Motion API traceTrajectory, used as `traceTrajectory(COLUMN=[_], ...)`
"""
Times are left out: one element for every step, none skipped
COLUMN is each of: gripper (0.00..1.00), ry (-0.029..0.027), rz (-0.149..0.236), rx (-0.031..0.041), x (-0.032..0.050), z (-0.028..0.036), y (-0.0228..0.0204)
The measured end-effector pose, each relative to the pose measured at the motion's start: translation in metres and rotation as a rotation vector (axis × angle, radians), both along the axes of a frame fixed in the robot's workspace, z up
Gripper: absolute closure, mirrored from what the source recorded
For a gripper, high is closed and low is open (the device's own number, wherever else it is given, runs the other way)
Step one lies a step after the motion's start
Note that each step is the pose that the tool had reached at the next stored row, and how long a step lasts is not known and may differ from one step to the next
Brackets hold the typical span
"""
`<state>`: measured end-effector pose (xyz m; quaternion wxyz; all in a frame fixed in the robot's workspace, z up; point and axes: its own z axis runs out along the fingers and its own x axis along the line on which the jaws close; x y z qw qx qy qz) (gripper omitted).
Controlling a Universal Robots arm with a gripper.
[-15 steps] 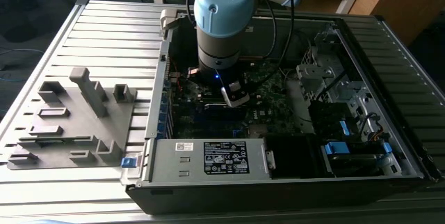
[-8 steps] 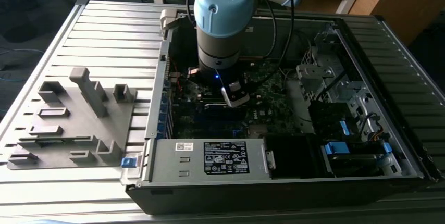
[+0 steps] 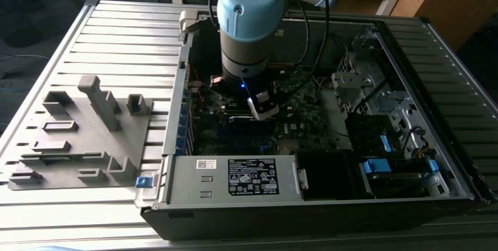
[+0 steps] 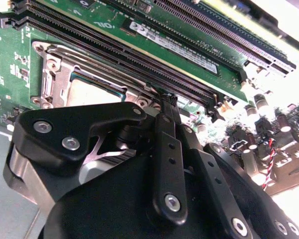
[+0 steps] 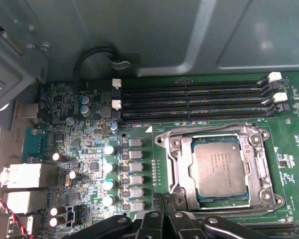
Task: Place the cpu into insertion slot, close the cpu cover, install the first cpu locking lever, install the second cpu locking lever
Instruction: 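Install the second cpu locking lever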
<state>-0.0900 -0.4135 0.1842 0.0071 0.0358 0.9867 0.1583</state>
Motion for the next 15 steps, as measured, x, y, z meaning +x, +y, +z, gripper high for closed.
traceTrajectory(gripper=[0.89,0.89,0.89,0.89,0.89,0.89,0.89,0.89,0.89,0.89,0.89,0.89,0.89,0.89,0.89], ry=[0.0,0.0,0.0,0.0,0.0,0.0,0.0,0.0,0.0,0.0,0.0,0.0,-0.0001,-0.0001,0.0], rz=[0.0,0.0,0.0,0.0,0.0,0.0,0.0,0.0,0.0,0.0,0.0,0.0,0.0,0.0,0.0], rx=[0.0,0.0,0.0001,0.0,0.0,0.0001,0.0001,0.0001,0.0,0.0001,0.0001,0.0002,0.0001,0.0002,0.0001], x=[0.0,0.0,0.0,0.0,0.0,0.0,0.0,0.0,0.0,0.0,0.0,0.0,0.0,0.0,0.0], z=[0.0,0.0,0.0,0.0,0.0,0.0,0.0,0.0,0.0,0.0,0.0,-0.0001,-0.0001,-0.0001,0.0], y=[0.0,0.0,0.0,0.0,0.0,0.0,0.0,0.0,0.0,0.0,0.0,0.0,0.0001,0.0,0.0])
